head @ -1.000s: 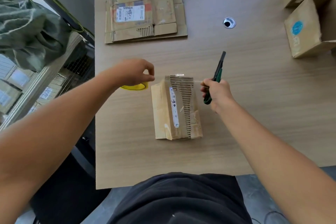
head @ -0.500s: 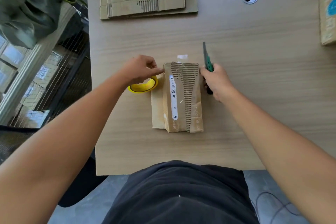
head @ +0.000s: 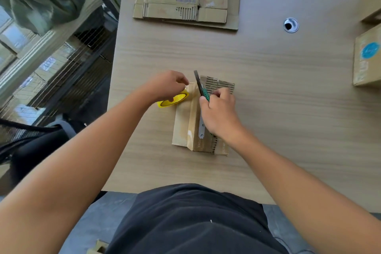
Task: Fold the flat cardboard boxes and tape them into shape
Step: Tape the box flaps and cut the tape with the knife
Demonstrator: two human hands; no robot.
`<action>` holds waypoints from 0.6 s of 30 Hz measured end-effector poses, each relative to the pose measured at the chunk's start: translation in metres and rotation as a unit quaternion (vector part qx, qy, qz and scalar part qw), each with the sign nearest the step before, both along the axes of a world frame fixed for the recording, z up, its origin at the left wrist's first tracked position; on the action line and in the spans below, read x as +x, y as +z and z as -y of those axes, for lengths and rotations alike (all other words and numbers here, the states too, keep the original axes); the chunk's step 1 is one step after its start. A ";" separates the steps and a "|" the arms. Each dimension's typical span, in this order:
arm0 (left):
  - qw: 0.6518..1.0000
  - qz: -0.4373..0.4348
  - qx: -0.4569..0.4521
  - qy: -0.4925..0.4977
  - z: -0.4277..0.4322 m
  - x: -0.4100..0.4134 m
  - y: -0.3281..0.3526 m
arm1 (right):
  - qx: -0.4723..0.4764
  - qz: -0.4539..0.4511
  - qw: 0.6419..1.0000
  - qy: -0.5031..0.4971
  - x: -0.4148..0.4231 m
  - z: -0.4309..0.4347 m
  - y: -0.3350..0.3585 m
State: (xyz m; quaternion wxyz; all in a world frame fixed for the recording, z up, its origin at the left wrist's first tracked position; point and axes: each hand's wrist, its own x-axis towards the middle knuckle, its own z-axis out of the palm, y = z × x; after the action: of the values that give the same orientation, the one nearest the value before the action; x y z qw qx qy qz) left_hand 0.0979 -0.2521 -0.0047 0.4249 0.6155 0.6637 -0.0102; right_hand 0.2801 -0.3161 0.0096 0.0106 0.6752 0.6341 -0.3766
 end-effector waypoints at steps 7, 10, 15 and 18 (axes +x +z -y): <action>0.998 -0.033 0.045 -0.028 0.009 -0.013 -0.004 | -0.055 0.047 0.997 0.024 -0.022 -0.002 0.003; 0.997 -0.056 0.043 -0.028 0.005 -0.017 -0.004 | -0.054 0.065 0.996 0.040 -0.028 -0.002 0.005; 0.996 -0.065 0.043 -0.036 -0.001 -0.011 -0.003 | -0.060 0.082 0.994 0.028 -0.033 -0.002 0.002; 0.991 -0.090 0.068 -0.067 -0.001 -0.002 -0.002 | -0.059 0.109 0.991 0.044 -0.036 0.000 -0.002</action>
State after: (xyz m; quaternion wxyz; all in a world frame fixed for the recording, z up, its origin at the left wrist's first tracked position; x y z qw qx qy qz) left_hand 0.0961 -0.2509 -0.0063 0.3190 0.6828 0.6555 -0.0486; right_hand 0.2442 -0.3161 0.0077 0.1361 0.6818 0.6353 -0.3362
